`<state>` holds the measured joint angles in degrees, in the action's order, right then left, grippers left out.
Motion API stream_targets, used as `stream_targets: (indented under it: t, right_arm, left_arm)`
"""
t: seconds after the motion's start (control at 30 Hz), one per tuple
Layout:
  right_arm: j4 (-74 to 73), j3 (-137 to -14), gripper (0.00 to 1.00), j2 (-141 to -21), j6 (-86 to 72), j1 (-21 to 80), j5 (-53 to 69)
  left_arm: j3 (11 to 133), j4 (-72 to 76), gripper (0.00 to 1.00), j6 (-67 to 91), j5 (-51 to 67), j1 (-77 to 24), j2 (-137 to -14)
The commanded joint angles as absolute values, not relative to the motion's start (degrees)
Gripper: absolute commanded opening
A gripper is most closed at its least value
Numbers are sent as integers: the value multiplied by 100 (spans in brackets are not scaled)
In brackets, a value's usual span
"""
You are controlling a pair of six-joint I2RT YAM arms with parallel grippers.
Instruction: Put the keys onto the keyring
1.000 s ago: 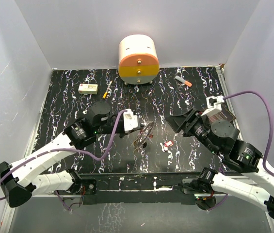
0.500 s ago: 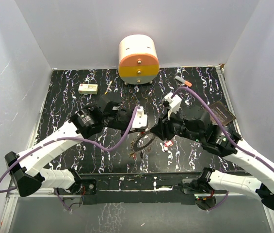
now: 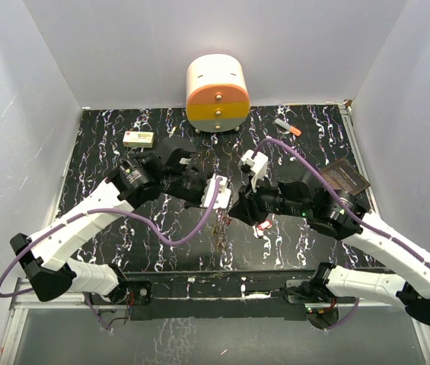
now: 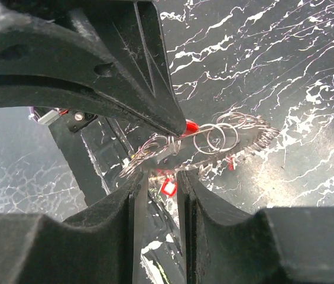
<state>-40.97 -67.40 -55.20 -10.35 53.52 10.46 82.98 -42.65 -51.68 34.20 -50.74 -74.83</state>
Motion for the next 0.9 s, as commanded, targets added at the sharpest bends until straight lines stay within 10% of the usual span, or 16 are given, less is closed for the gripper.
stream_targets:
  t: [0.0, 0.87]
  right_arm:
    - [-3639, -6969, 32, -5576, -957, 5351, 1195]
    - [-3360, -7018, 30, -5912, -958, 5353, 1064]
  left_arm:
    - [8666, -4460, 0, -5493, 3816, -5075, -7428]
    - [8885, -4528, 0, -5155, 4160, -5116, -7618]
